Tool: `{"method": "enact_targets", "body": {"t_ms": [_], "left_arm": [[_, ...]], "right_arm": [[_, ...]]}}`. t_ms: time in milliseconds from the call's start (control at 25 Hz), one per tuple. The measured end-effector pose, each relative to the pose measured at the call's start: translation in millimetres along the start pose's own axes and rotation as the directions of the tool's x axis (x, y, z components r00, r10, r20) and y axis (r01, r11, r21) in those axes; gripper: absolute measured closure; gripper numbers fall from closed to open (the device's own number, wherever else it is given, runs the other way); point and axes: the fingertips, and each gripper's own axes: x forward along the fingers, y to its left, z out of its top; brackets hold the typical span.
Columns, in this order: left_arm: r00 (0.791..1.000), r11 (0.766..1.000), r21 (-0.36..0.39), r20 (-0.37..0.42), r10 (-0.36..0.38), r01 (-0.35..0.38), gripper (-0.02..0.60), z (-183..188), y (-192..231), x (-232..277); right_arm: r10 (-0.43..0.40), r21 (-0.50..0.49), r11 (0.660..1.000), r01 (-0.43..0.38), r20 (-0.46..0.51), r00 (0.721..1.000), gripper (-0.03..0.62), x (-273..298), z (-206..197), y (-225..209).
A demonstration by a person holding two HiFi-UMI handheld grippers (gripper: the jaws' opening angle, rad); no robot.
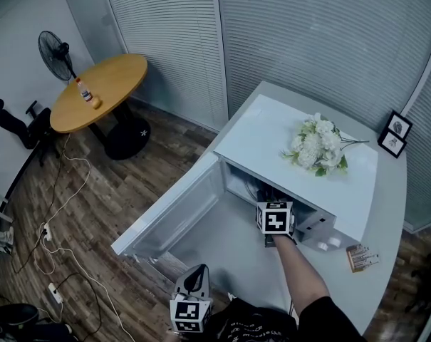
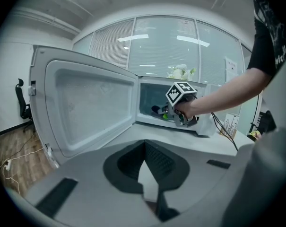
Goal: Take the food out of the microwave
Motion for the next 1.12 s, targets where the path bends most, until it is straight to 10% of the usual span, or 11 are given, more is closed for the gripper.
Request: {"method": "enact_targets", "body": {"t_ms": [1120], "left_arm": [[1.0, 0.999, -0.008, 0.004, -0.031, 0.031, 0.574, -3, -16, -6]], "right_arm": [[-0.077, -0.065, 0.995, 0.08, 0.049, 0.996, 0.459, -19, 7, -9]]}}
